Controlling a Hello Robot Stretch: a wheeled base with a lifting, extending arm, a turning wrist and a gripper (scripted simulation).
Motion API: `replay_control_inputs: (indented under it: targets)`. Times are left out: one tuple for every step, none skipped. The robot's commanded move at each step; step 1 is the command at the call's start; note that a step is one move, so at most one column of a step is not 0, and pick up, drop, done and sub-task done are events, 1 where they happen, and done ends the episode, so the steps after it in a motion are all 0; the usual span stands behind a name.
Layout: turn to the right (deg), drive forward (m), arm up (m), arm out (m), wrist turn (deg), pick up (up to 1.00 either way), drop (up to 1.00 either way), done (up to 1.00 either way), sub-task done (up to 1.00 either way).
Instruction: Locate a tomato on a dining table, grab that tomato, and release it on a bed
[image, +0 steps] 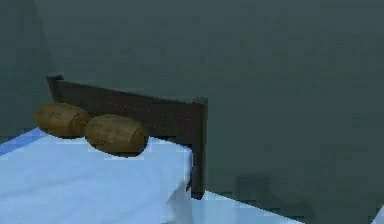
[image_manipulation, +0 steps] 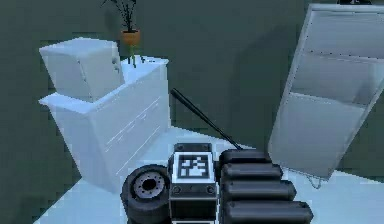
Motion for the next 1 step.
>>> replay_control_inputs:
  targets:
    - [-45.0, 0.00, 0.00, 0.00, 0.0, 0.00, 0.00, 0.00, 0.00]
